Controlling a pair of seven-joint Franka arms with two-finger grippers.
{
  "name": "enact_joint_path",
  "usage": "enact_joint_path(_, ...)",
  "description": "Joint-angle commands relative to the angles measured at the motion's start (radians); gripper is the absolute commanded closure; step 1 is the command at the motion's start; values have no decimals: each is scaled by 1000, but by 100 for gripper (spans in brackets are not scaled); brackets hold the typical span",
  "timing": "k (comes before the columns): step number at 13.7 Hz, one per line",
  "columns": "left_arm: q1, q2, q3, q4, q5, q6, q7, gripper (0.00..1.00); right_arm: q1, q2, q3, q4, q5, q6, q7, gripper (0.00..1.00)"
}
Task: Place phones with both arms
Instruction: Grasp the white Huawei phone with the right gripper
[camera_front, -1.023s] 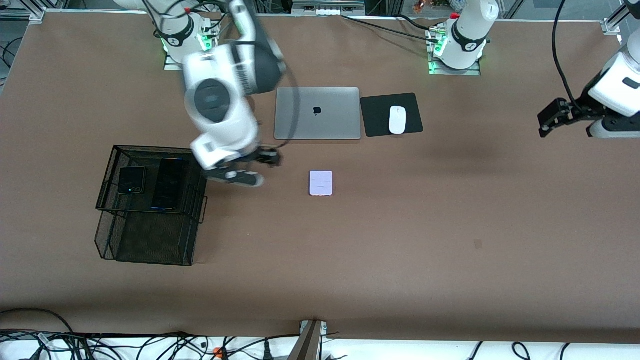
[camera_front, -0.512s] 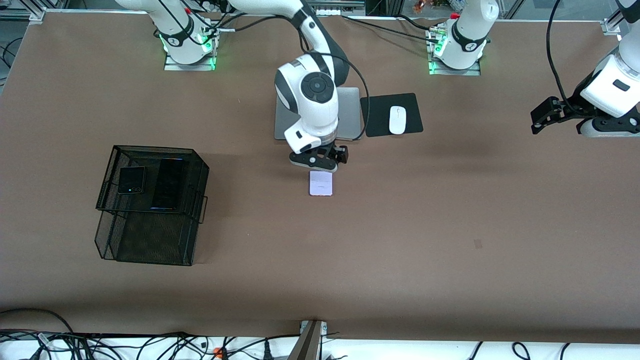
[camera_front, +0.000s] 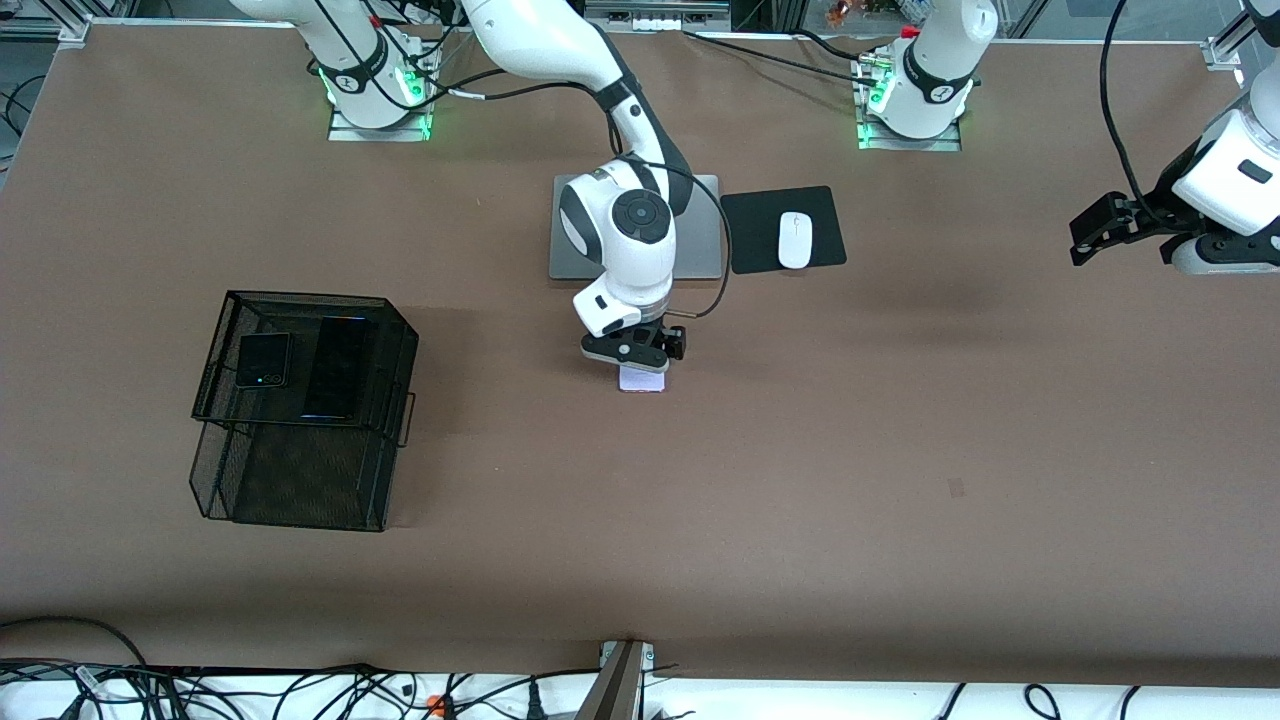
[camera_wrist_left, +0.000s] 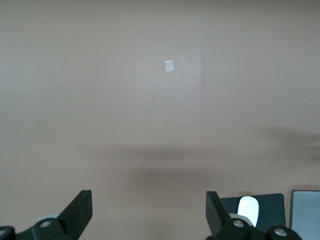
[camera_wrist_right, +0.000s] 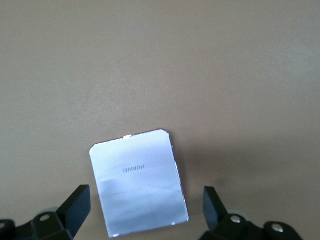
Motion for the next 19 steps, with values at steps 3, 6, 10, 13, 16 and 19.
enact_joint_path(3,3,-2,-8,25,-25,-39,21,0,-20,33,31,28,12,71,-61,0)
enact_joint_path(6,3,-2,-6,27,-25,-40,21,0,-34,42,64,30,12,107,-74,0)
enact_joint_path(10,5,-5,-6,27,-25,-60,21,0,-37,65,65,28,9,123,-90,40)
enact_joint_path(13,5,-3,-6,27,-25,-63,21,0,-37,33,58,30,12,92,-92,100)
enact_joint_path(16,-6,-5,-9,27,-22,-73,18,0,-37,-49,2,80,16,-94,-94,100)
enact_joint_path(19,-6,-5,-8,28,-20,-71,20,0,-55,-132,-71,141,17,-334,-141,100)
